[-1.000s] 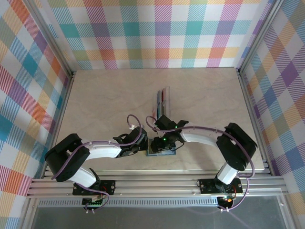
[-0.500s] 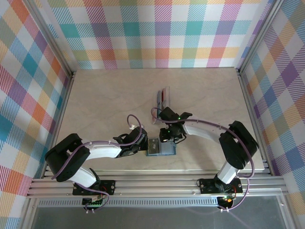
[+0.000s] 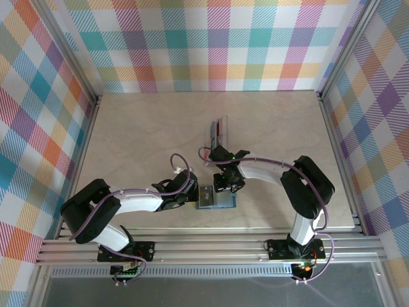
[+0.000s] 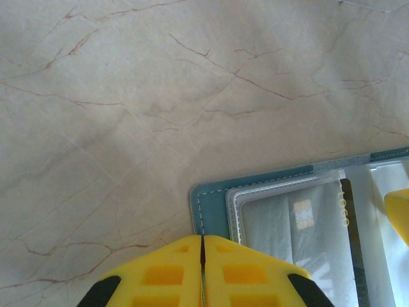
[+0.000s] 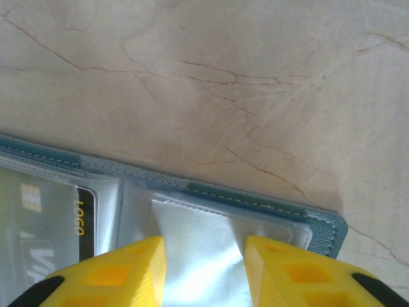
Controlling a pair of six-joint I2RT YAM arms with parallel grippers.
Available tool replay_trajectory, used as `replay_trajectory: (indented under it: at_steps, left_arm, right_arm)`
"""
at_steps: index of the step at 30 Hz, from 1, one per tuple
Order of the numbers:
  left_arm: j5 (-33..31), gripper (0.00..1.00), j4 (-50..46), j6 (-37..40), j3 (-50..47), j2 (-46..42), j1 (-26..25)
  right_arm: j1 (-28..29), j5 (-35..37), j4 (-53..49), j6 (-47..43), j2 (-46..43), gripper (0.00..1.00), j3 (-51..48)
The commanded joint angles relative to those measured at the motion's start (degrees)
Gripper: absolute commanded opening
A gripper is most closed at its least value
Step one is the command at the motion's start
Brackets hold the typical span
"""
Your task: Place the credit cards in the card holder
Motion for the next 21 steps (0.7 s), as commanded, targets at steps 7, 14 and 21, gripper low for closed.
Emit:
replay_trajectory:
  at_steps: [7,14,21]
  left_arm:
    - [4.94,0.09,-2.73,0.88,-2.15,3.19,-1.44]
    - [4.87,0.09,-2.58,0.80,-2.30,3.54,-1.44]
    - [4.85,0.09,-2.11,0.57,-2.83,3.51,-1.44]
  right_arm:
    - [0.45,-0.51,1.08,2.03,2.15,0.33,-3.70]
    - [0.45,-5.60,6.34,2.25,0.59,0.10,-6.05]
    - [0.45,-10.12,8.87,1.05,-3.67,0.00,-5.98]
